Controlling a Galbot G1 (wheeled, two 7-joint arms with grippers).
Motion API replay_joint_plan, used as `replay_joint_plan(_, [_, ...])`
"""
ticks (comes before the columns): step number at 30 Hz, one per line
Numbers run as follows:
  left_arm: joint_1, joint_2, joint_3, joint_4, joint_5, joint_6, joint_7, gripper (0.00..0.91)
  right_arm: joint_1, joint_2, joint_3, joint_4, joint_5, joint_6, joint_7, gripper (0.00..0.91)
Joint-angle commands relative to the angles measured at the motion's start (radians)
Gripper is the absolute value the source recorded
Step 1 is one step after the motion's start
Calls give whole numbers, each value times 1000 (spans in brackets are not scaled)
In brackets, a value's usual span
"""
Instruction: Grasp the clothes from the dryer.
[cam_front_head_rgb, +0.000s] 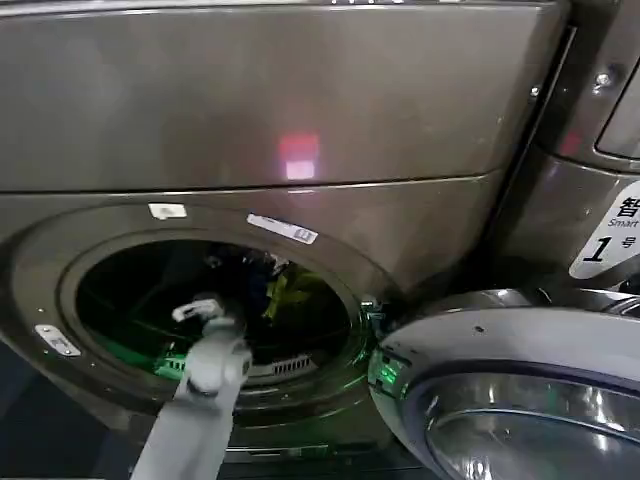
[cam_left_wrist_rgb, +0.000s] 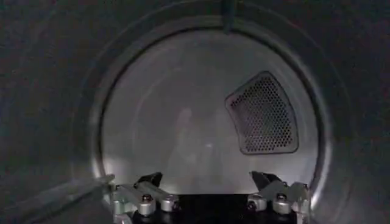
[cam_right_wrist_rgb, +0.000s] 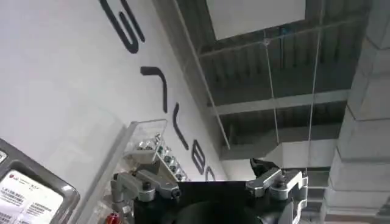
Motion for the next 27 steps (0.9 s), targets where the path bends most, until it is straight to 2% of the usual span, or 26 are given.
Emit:
replay_joint_plan(1, [-171, -26, 4, 278, 21, -26, 35, 907, 2, 1, 1, -1, 4, 1, -1, 907])
replay_joint_plan(9, [-278, -61, -24, 459, 75, -39, 134, 907, 5, -1, 2, -6, 8, 2, -4, 907])
replay_joint_plan(13, [-346, -63, -21, 539, 120, -11, 297, 907, 9, 2, 1, -7, 8, 3, -6, 907])
replay_joint_plan(23, [-452, -12, 132, 696, 265, 45, 806, 907, 10, 8, 1, -9, 7, 5, -8, 907])
replay_joint_plan(27, [-527, -8, 183, 787, 329, 41, 974, 907, 7, 10, 3, -6, 7, 5, -8, 907])
